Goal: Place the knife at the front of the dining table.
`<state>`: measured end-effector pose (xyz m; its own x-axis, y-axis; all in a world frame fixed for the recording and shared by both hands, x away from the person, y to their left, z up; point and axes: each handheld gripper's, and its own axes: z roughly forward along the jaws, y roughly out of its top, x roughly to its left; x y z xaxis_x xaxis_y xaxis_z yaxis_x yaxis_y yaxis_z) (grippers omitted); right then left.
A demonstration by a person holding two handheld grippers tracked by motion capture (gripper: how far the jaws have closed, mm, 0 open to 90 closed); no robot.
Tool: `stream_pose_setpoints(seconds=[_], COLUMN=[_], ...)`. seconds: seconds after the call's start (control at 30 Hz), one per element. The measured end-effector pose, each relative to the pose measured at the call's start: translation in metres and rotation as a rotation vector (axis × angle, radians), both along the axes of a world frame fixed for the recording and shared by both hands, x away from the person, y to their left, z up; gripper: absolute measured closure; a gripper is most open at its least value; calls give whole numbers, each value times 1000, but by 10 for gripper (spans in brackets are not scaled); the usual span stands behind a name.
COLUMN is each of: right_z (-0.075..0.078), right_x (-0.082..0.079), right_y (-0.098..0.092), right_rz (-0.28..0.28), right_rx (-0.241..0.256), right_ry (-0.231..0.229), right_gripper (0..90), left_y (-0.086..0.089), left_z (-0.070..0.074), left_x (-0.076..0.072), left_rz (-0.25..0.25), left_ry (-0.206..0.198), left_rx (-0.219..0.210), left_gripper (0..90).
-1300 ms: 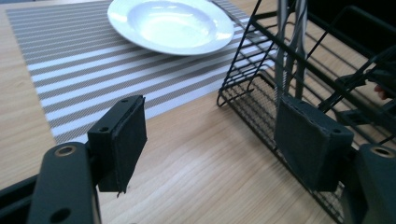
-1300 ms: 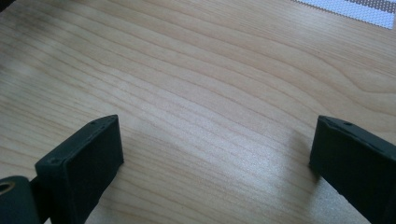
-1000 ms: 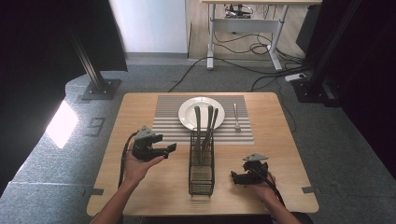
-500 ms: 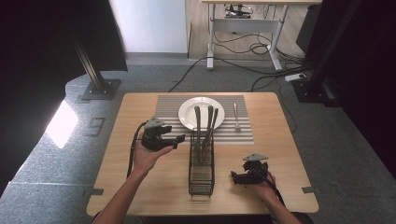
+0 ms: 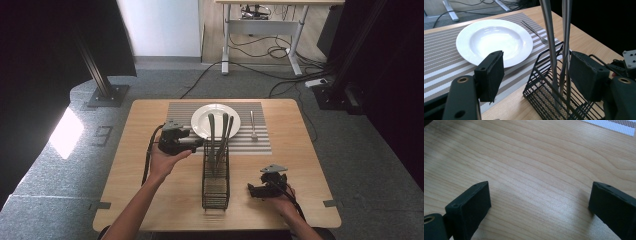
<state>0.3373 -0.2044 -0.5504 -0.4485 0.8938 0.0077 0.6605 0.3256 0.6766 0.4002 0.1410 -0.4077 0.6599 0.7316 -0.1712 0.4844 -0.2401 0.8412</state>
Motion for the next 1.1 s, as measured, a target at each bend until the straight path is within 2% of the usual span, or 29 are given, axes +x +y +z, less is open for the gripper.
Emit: stream_pose_setpoints(seconds=[0.67,0.93,1.1], right_z=[0,0,0], right_x=[-1,-1,-1], right_y=[0,0,0], right_rz=[11,23,24], right_rx=[3,2,2], right_ry=[-6,-11,-11], right_gripper=[61,77,79], left_y=[-27,-34,-41], left_z=[0,-4,-8], left_x=[18,26,30], left_rz=[-8,-5,-3], left_ry=[10,14,14], left_rx=[16,19,35], left_gripper=[296,301,309])
